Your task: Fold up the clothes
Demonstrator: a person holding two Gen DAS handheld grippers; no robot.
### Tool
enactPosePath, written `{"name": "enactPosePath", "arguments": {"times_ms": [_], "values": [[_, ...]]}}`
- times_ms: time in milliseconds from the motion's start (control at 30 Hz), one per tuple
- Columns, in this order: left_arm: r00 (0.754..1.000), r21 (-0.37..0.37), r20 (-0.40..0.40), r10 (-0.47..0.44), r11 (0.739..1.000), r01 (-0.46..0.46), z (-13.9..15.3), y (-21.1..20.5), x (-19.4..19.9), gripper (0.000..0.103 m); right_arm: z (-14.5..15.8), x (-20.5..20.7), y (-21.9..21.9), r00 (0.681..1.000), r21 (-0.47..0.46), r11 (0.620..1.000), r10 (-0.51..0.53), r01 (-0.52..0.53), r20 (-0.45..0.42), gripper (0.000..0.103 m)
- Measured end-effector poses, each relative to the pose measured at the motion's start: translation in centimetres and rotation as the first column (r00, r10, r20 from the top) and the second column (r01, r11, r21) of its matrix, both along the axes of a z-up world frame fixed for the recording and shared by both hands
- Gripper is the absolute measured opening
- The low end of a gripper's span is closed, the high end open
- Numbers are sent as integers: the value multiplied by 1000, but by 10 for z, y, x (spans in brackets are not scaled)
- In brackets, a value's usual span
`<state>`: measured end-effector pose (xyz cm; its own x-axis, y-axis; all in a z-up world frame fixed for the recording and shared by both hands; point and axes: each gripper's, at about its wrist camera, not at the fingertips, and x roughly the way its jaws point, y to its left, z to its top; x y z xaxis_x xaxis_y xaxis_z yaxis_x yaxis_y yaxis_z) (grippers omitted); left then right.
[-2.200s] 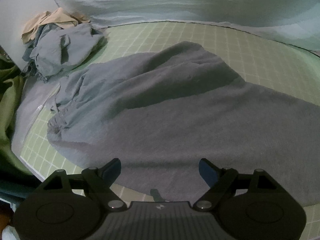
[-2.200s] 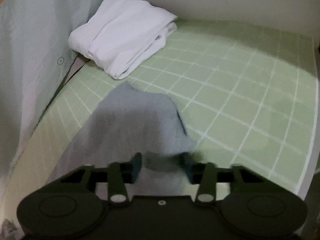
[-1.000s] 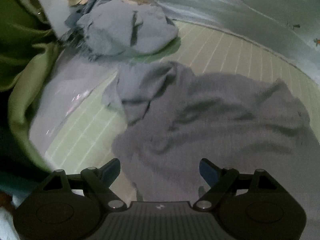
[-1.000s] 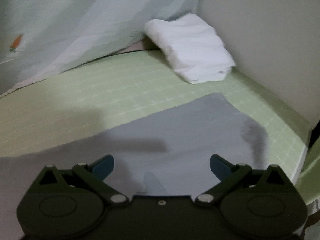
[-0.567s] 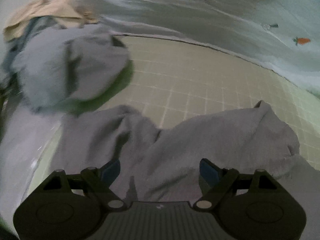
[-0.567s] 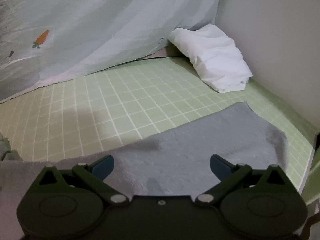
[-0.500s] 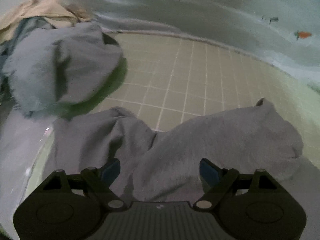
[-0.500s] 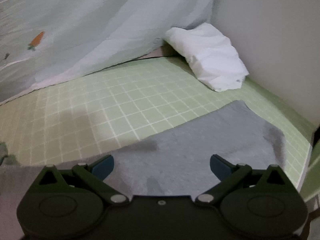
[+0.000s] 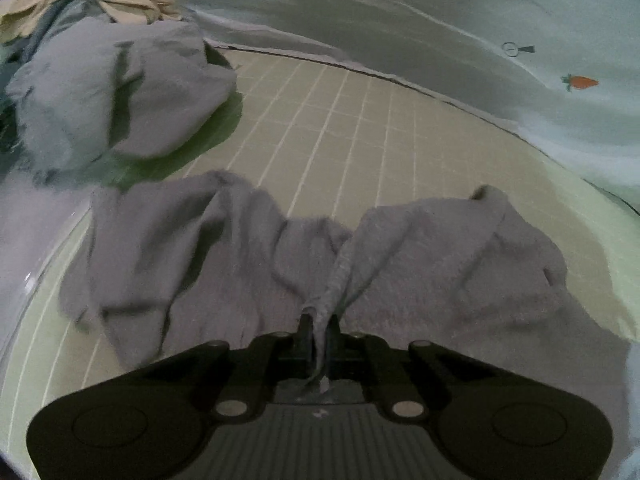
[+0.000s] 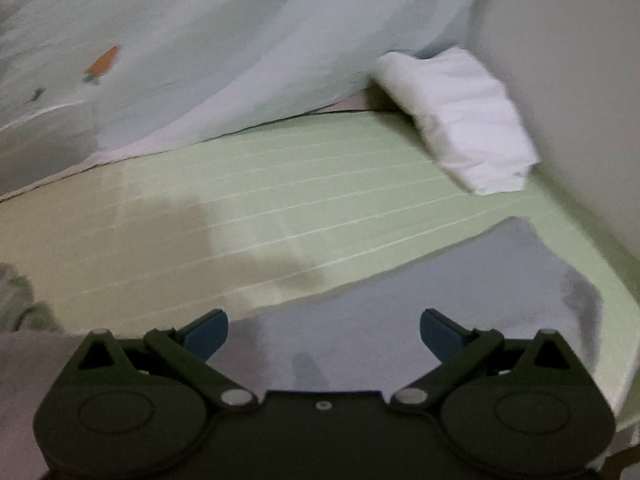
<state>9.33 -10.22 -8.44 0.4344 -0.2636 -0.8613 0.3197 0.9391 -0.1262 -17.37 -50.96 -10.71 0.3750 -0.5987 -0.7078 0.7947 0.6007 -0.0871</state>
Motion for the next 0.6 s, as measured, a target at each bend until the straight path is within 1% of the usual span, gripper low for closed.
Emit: {"name": "enactPosePath", "arguments": {"times_ms": [133, 233, 300, 367, 400, 433, 467, 533, 567, 600], "values": [[1000, 28, 12, -7, 1000, 7, 5, 11, -18, 6, -4, 11, 10, 995, 25, 995, 98, -98, 1, 103], [1000, 43, -15, -12, 999, 12, 7, 17, -28, 6, -4, 21, 17, 991, 53, 990, 129, -131, 35, 103], [999, 57, -52, -7, 998, 10, -2, 23, -32, 6, -4, 28, 20, 987, 62, 986, 153, -157, 53, 103], [994, 88, -104, 25, 996, -16, -17, 31, -33, 6, -5, 35, 24, 982, 69, 981, 180, -184, 62, 103], [991, 89, -129, 41, 996, -29, -23, 35, -32, 6, -5, 40, 26, 979, 71, 978, 191, -196, 66, 103], [989, 72, -141, 53, 996, -44, -23, 40, -29, 7, -5, 45, 27, 977, 75, 976, 199, -205, 74, 103], [987, 51, -150, 65, 997, -58, -23, 44, -26, 10, -5, 50, 29, 975, 80, 974, 207, -214, 82, 103], [988, 25, -135, 74, 997, -71, -17, 47, -17, 14, -5, 60, 31, 968, 101, 966, 230, -240, 104, 103], [989, 20, -123, 76, 997, -74, -14, 48, -13, 18, -5, 68, 33, 963, 115, 959, 246, -259, 111, 103], [991, 16, -111, 79, 997, -78, -11, 48, -9, 26, -5, 77, 34, 957, 129, 952, 263, -277, 119, 103]]}}
